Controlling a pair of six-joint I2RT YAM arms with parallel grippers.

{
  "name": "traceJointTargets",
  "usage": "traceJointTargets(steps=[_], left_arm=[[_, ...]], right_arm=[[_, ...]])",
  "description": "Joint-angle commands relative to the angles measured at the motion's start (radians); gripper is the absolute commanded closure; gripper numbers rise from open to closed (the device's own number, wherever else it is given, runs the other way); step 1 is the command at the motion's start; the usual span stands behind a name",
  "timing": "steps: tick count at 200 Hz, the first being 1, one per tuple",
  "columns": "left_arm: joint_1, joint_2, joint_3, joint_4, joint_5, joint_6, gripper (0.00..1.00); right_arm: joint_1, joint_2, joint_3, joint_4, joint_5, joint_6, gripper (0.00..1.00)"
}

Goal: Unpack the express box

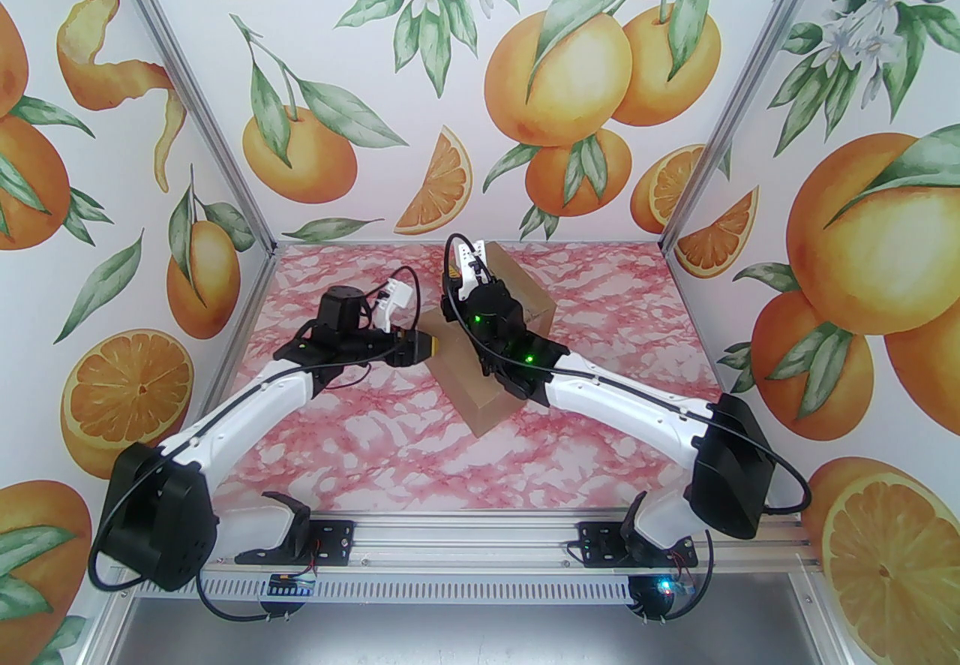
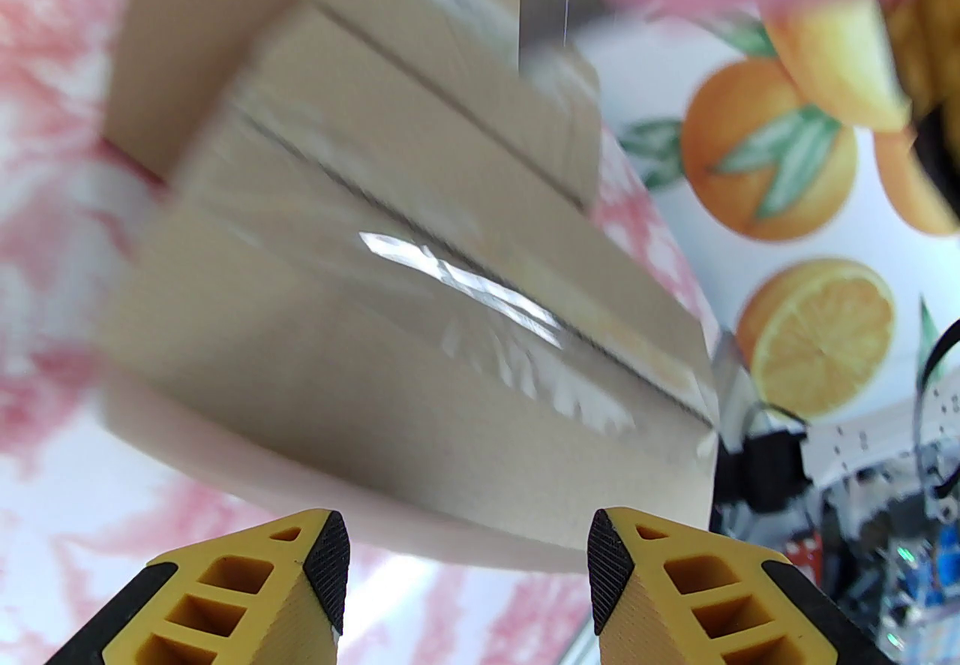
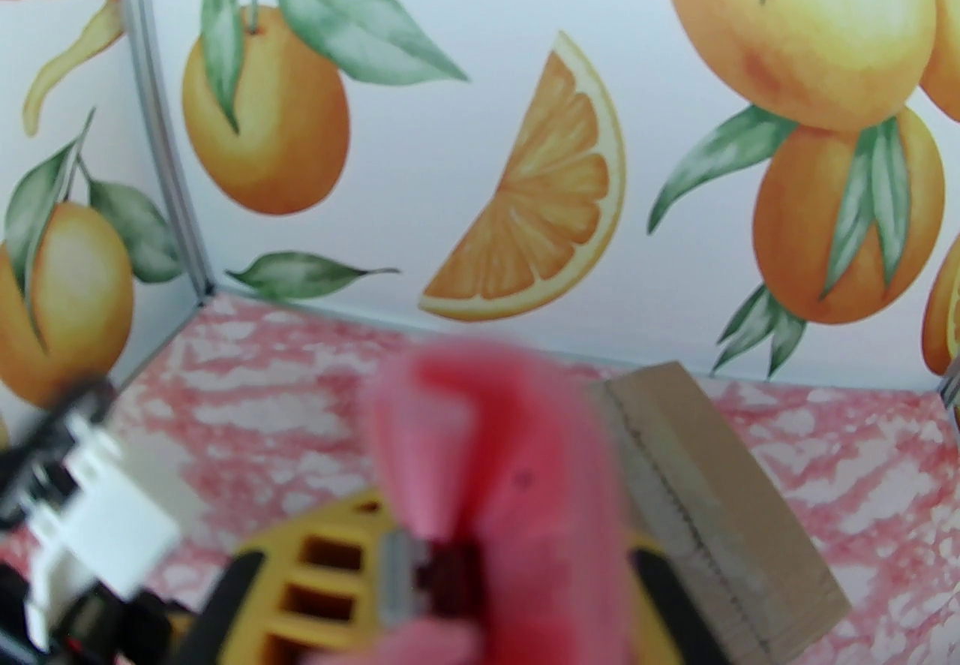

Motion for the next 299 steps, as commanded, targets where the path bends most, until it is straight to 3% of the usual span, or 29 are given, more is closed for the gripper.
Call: traceJointTargets(steps=[1,70,186,299], left_arm=[[0.052,0.058,0.090,0.000,-0.059,0.025,0.45],[0.066,0.267,0.238,0.000,0.055,0.047,0.48],[0.067,0.358,0.238,-0.037,0.114,0.147,0.39],[0.074,0.405,0.221,-0.034,0.126,0.148,0.42]], right_arm=[[-0.019,0.008,-0.017,0.079,-0.098,-0.044,1.00],[-0.035,0.085,-0.019,0.145,-0.190,-0.090,1.00],[-0.063,0.119,-0.086,0.253,-0.190,-0.127,1.00],[-0.073,0.175,-0.115,0.355,-0.205,-0.186,1.00]])
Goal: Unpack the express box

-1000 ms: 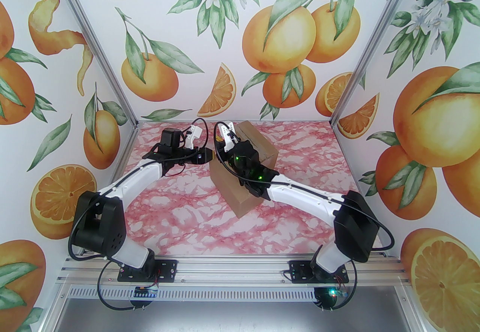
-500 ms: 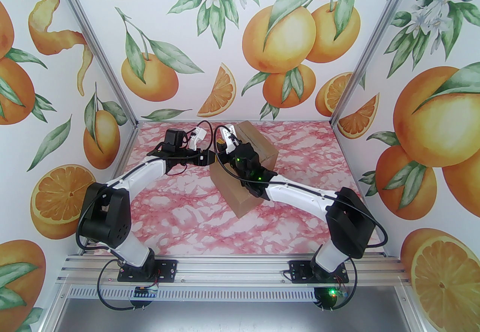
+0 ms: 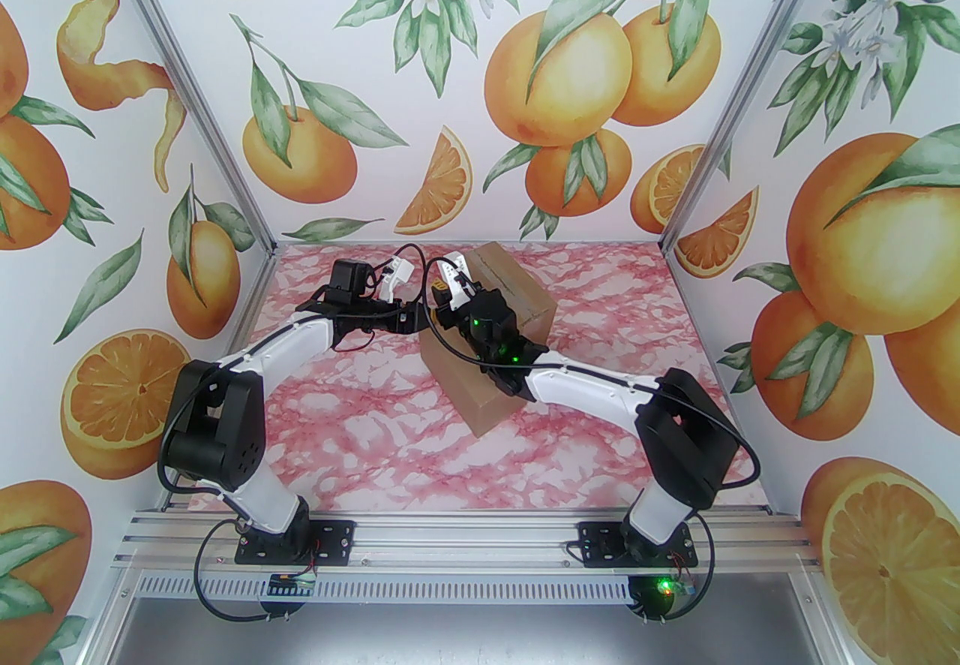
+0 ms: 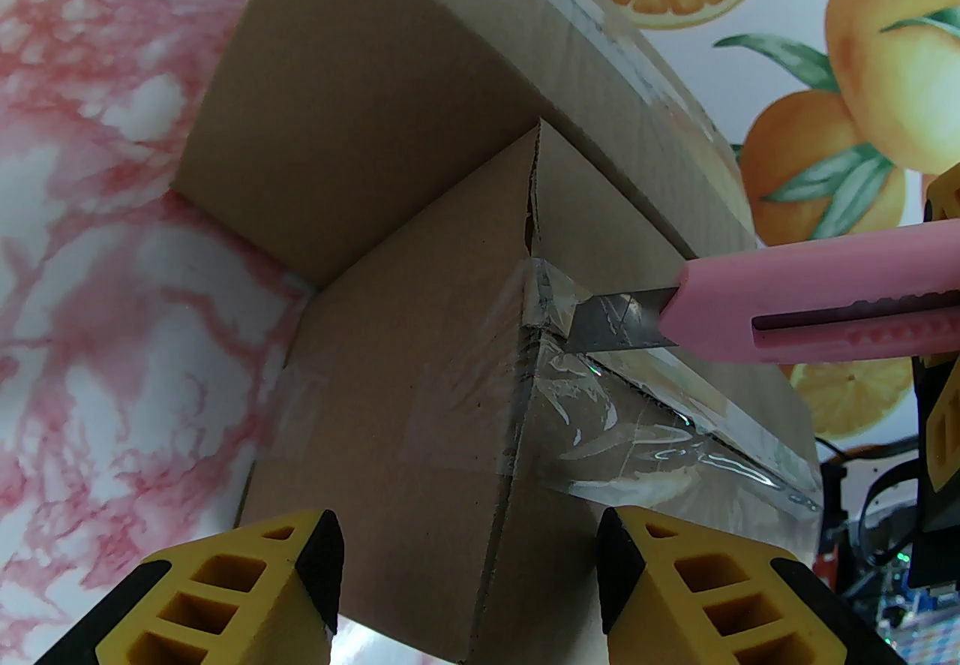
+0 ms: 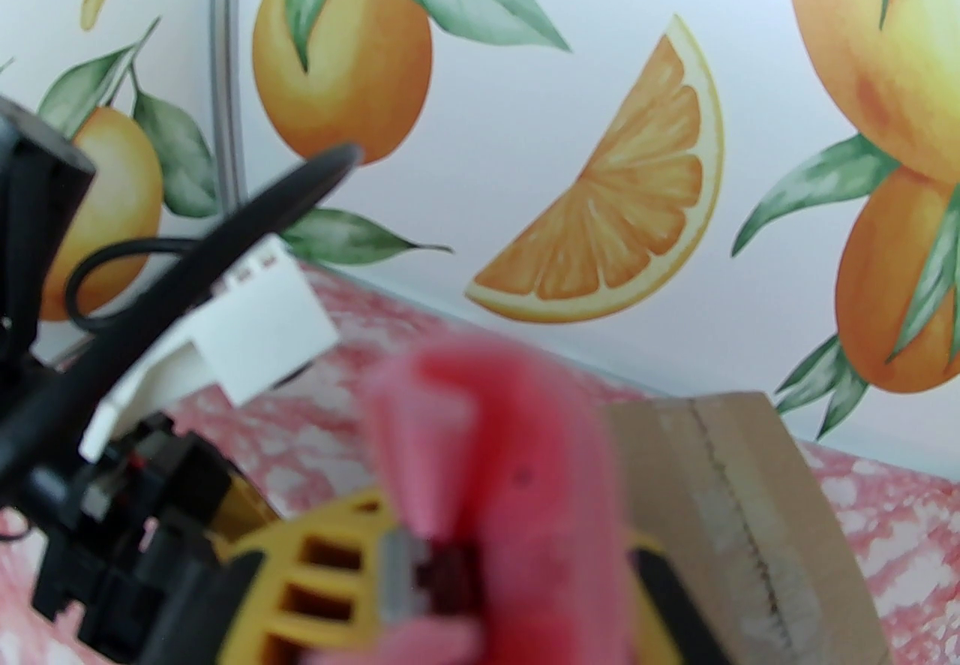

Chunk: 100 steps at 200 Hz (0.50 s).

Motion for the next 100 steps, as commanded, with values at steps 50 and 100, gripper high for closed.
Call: traceJointTargets(steps=[50,100], left_arm=[[0.003,0.045,-0.005,-0.011,-0.006,0.019,0.44],[0.003,0.056,-0.028,0.006,-0.030,-0.007,0.49]], right_arm=[[-0.009,0.005,-0.048,0.044,-0.014,-0.031,1.00],[-0.001,-0.042,-0.103,0.025,-0.011,-0.037,1.00]])
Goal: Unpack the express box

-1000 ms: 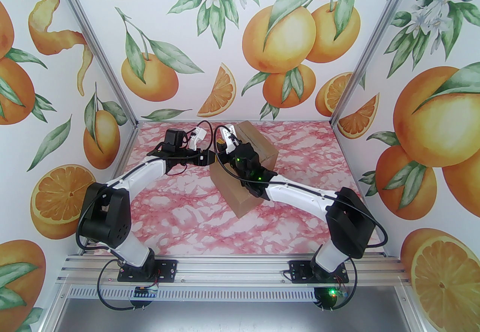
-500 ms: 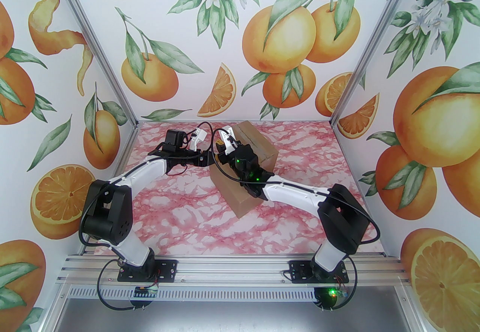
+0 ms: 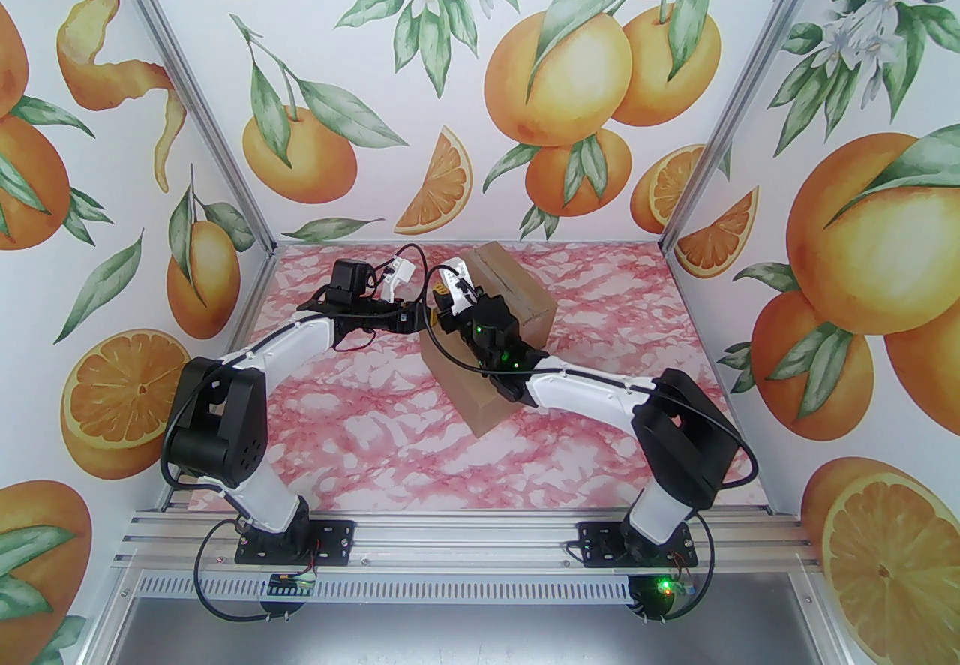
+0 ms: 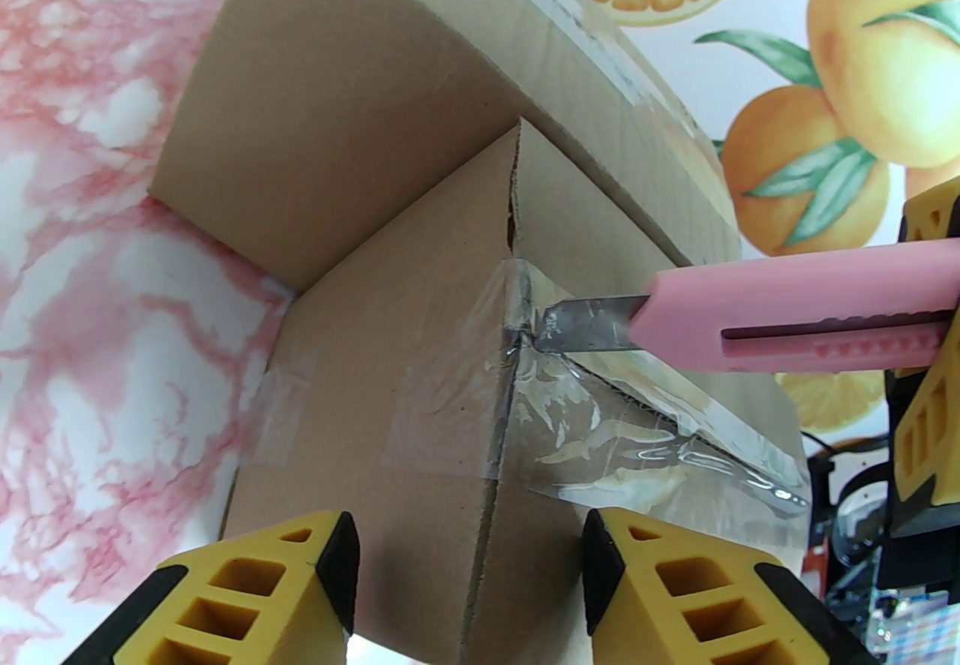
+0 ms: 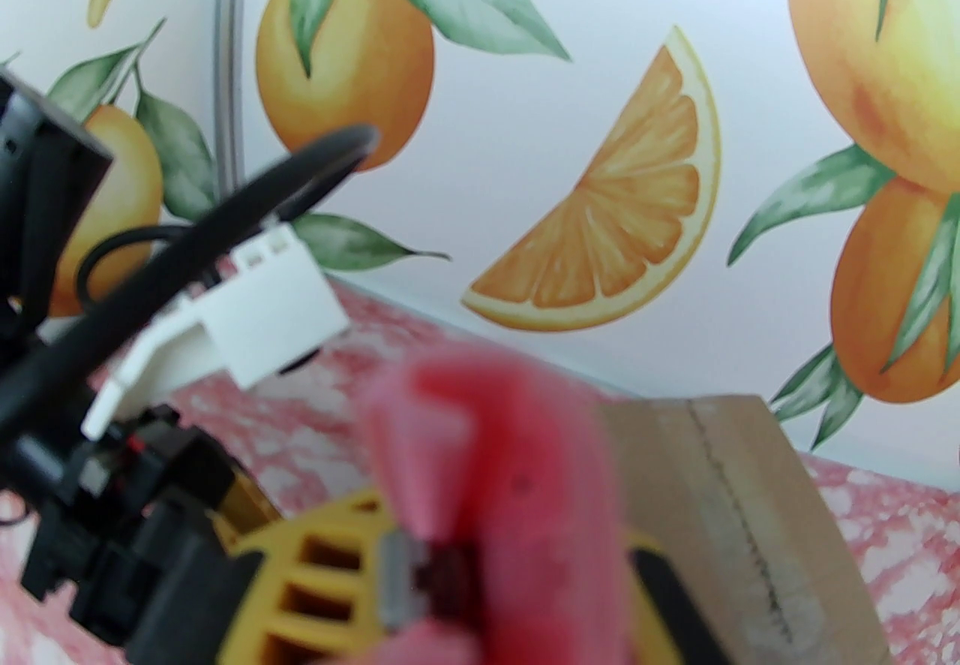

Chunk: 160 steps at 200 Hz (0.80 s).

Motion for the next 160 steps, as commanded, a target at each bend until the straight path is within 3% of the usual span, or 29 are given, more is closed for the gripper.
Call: traceJointTargets(steps=[1,160], left_arm=[[0.002,0.041,-0.028,-0.015,-0.057,-0.004,0.49],[0.000,0.057,-0.103,0.098,-0.145,-0.172,0.60]], right_arm=[[0.000,-0.033,-0.042,-0.047,-0.006,-0.016,1.00],[0.079,-0.148,-0.067,-0.218,0.124,-0.025,1.00]])
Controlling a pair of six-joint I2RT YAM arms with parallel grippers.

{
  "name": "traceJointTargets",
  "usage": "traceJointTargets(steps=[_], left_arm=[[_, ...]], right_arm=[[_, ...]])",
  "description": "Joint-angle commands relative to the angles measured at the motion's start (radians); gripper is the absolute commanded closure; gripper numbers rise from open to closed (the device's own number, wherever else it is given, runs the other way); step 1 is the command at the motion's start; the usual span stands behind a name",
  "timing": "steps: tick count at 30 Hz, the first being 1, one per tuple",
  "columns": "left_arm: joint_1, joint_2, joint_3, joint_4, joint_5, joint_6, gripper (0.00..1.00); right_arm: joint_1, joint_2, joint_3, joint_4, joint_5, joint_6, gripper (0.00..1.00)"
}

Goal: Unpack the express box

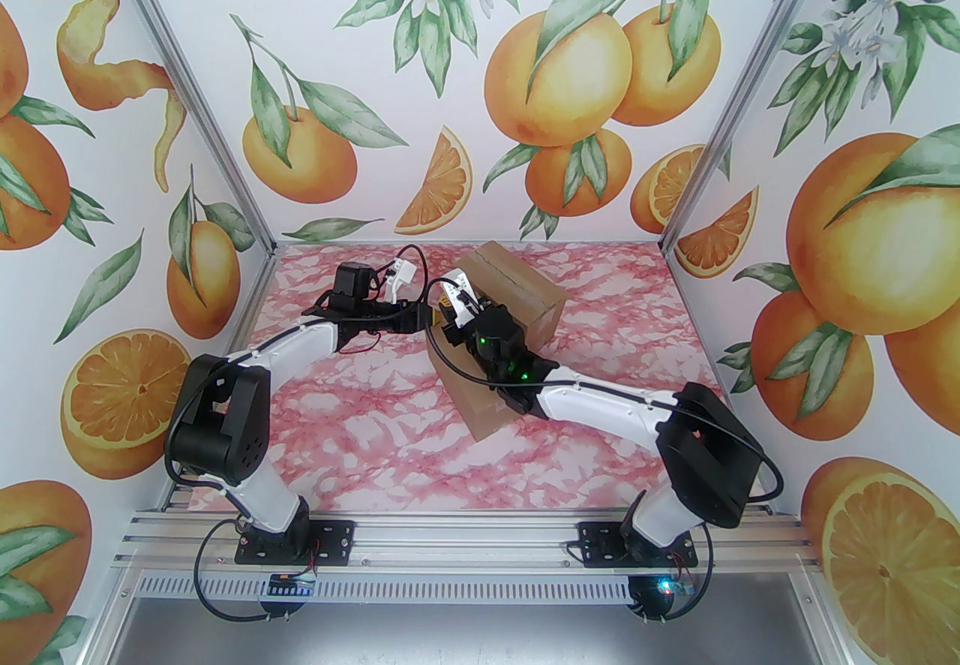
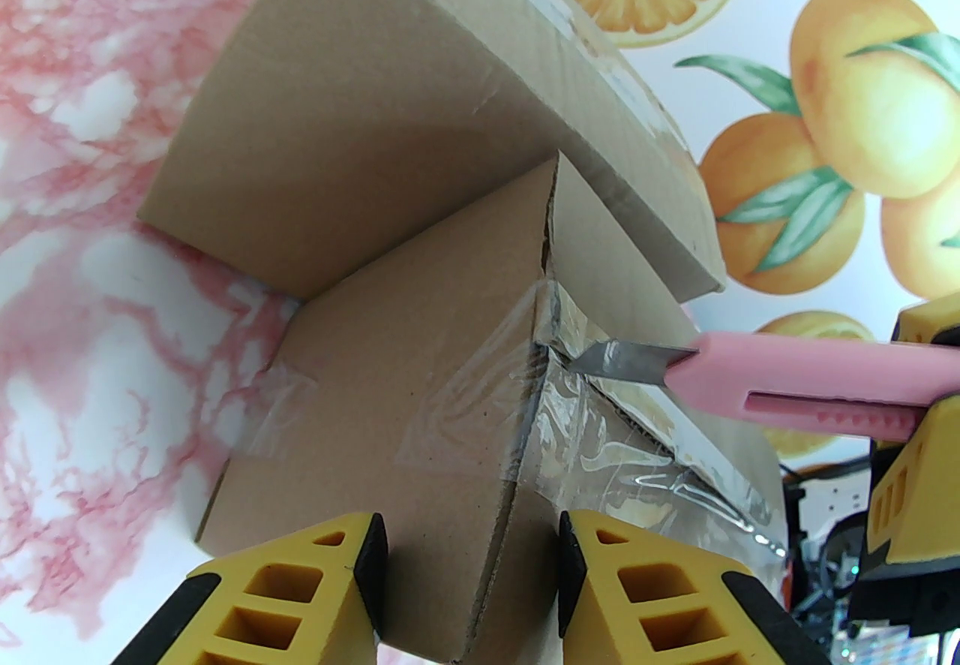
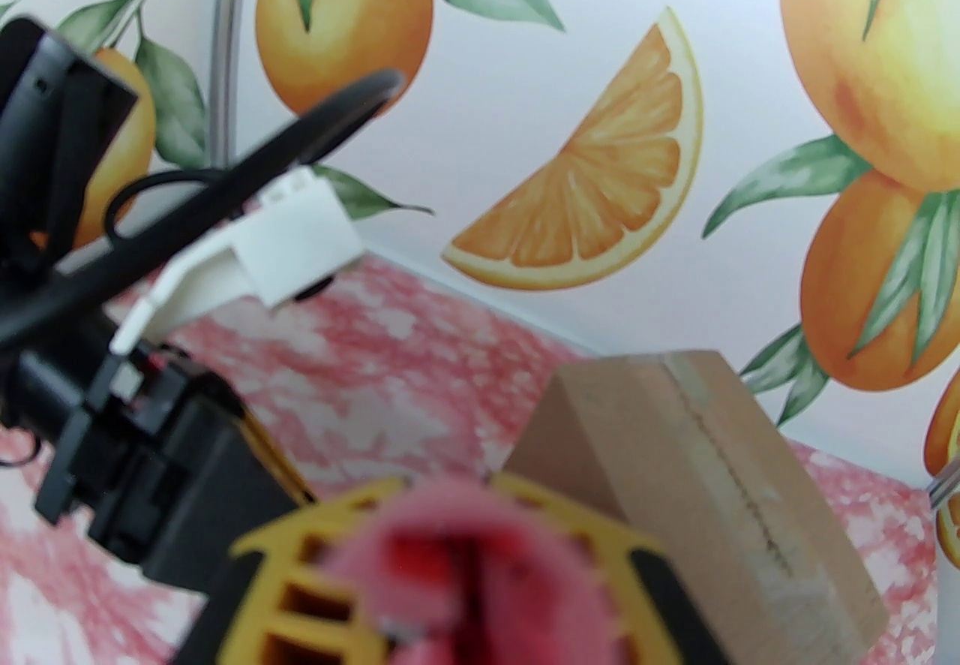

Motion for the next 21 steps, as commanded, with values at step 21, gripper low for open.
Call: traceJointTargets(steps=[21], left_arm=[[-0.016,0.036,-0.073,-0.038,-0.214,-0.056,0.62]], right_arm=[[0.066,-0.156,-0.077,-0.159,0.124,0.023,1.00]])
